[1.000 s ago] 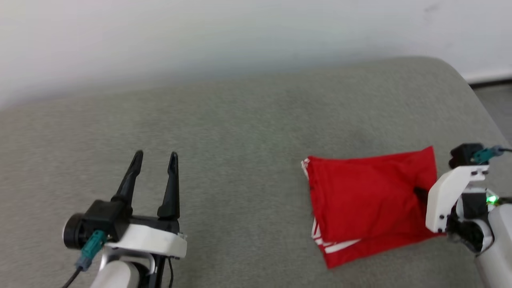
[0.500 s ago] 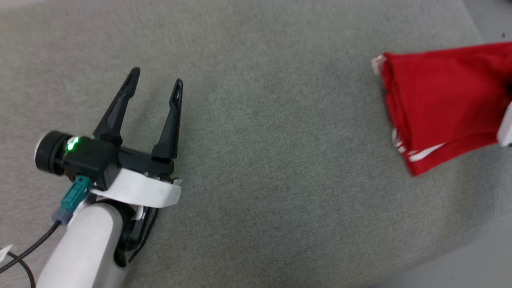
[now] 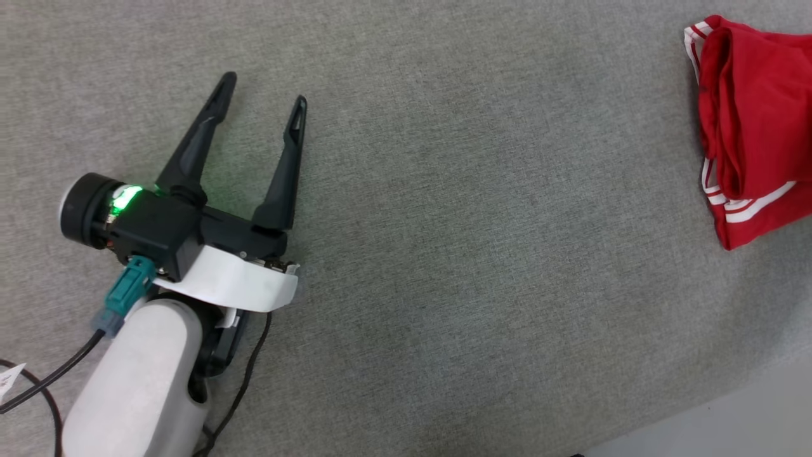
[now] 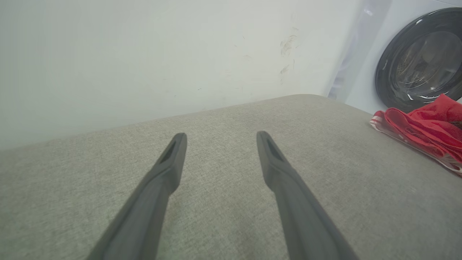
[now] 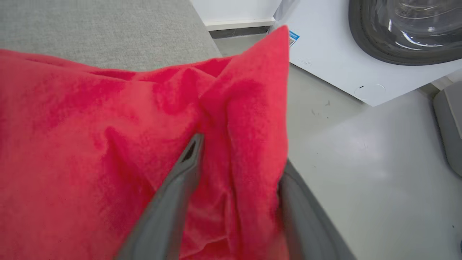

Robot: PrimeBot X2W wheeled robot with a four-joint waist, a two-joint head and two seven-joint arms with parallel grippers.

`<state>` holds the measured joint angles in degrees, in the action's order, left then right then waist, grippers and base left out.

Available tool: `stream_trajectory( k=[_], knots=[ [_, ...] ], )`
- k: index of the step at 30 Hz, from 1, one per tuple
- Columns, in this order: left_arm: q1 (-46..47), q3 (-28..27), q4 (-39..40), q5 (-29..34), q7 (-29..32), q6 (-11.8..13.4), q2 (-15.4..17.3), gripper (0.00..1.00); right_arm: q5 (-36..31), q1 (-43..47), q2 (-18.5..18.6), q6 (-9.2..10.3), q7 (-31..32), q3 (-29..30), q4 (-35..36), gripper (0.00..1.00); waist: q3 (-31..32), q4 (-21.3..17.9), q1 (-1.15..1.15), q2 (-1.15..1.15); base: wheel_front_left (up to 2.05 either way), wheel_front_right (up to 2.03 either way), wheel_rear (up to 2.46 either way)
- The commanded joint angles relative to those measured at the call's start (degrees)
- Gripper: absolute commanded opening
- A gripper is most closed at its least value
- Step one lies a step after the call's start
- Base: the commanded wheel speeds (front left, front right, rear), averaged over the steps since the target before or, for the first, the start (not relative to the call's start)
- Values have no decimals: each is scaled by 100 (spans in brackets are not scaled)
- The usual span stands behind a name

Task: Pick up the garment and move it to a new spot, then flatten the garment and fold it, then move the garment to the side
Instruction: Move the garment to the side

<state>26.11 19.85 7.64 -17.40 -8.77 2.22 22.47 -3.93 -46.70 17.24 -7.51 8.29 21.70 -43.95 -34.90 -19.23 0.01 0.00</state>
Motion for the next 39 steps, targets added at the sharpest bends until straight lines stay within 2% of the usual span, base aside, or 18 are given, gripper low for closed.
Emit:
stream_trajectory(
  k=[1,5,9,15,23,31,39],
  knots=[
    [68,24,-40,-15,-40,-13,-45,100,-103,-11,19,5,-105,106,4,100,49,47,-1,0,0,0,0],
    [58,79,-267,-91,-181,-52,-133,100,-431,179,36,4,-380,356,82,100,282,183,-1,0,0,0,0],
    [-213,93,-554,-201,-362,19,-292,100,-454,456,-67,5,-550,430,318,100,757,298,-1,0,0,0,0],
    [-757,2,-919,-442,-526,155,-529,100,-293,1320,-425,5,-609,85,854,100,1658,510,-1,0,0,0,0],
    [-1470,-160,-1232,-589,-605,399,-659,100,141,2870,-1014,5,-279,-357,2342,100,2716,976,-1,0,0,0,0],
    [-1972,-301,-1377,-692,-616,600,-676,100,770,4018,-1340,4,-158,-957,3658,100,3149,1534,-1,0,0,0,0],
    [-2219,-480,-1537,-717,-625,767,-542,100,1140,4417,-1435,4,-266,-1450,4166,100,3473,1894,-1,0,0,0,0]
  ],
)
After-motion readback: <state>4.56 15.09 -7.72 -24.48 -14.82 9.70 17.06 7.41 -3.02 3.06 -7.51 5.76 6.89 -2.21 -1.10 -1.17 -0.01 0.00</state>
